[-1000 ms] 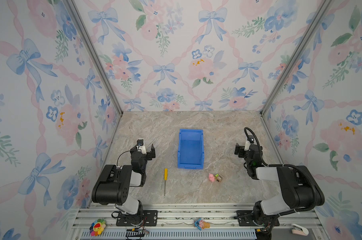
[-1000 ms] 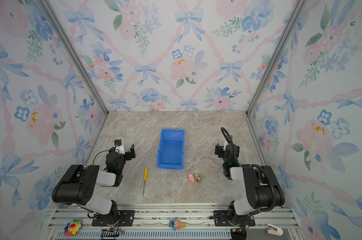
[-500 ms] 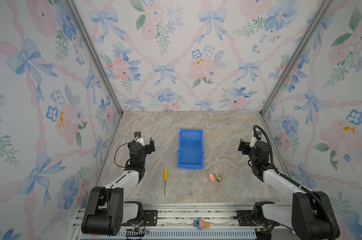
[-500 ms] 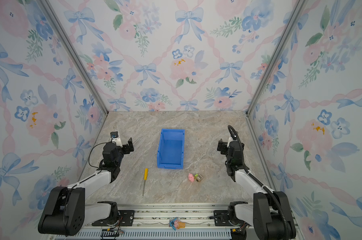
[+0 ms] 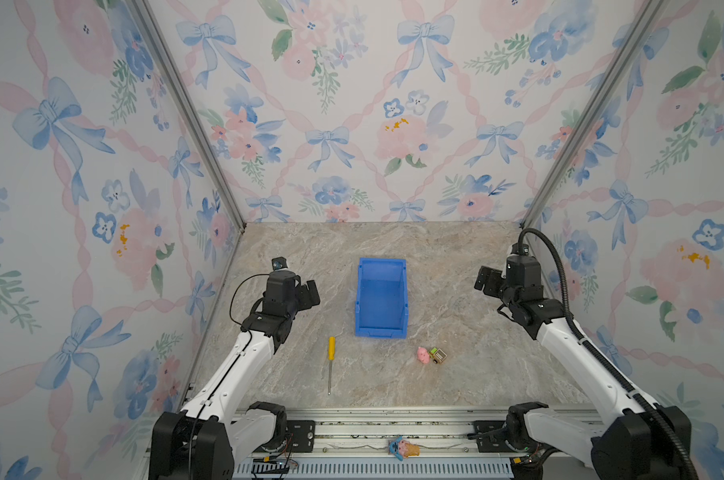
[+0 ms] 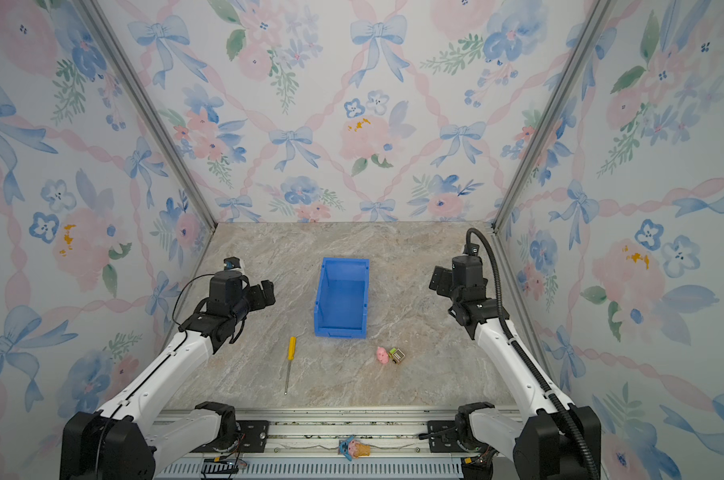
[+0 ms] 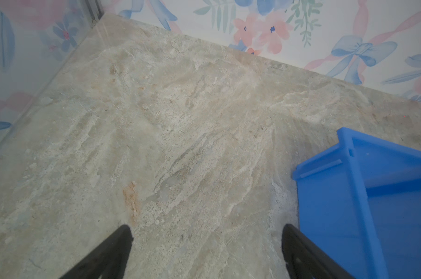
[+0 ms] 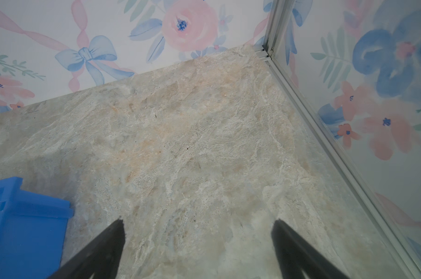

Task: Put the screwdriver in the bin
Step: 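Move the left gripper toward the yellow screwdriver while the right arm rises forward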

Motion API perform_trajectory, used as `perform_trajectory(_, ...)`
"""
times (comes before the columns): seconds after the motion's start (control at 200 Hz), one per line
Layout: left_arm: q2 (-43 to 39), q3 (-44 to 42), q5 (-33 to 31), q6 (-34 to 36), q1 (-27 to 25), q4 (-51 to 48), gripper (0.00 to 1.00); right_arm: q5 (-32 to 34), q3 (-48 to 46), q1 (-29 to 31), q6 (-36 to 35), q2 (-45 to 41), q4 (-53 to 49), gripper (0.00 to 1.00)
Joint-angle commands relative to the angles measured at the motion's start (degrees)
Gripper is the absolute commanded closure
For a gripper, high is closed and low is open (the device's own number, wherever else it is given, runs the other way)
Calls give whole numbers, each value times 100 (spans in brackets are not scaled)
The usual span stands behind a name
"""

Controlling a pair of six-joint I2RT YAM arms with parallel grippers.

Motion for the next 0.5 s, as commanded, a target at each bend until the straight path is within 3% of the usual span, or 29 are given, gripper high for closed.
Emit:
perform_trajectory(0.0, -40, 367, 461, -281, -190, -1006, 2, -42, 237, 289, 309, 63, -891, 3)
perform_trajectory(0.245, 493, 583, 1228, -433, -503, -1718, 2, 84, 385, 1074, 779, 16, -1187, 3)
perform_trajectory(0.495, 1026, 642, 1200, -447, -923, -2225, 2, 190, 480, 2036, 836, 7, -1165, 3)
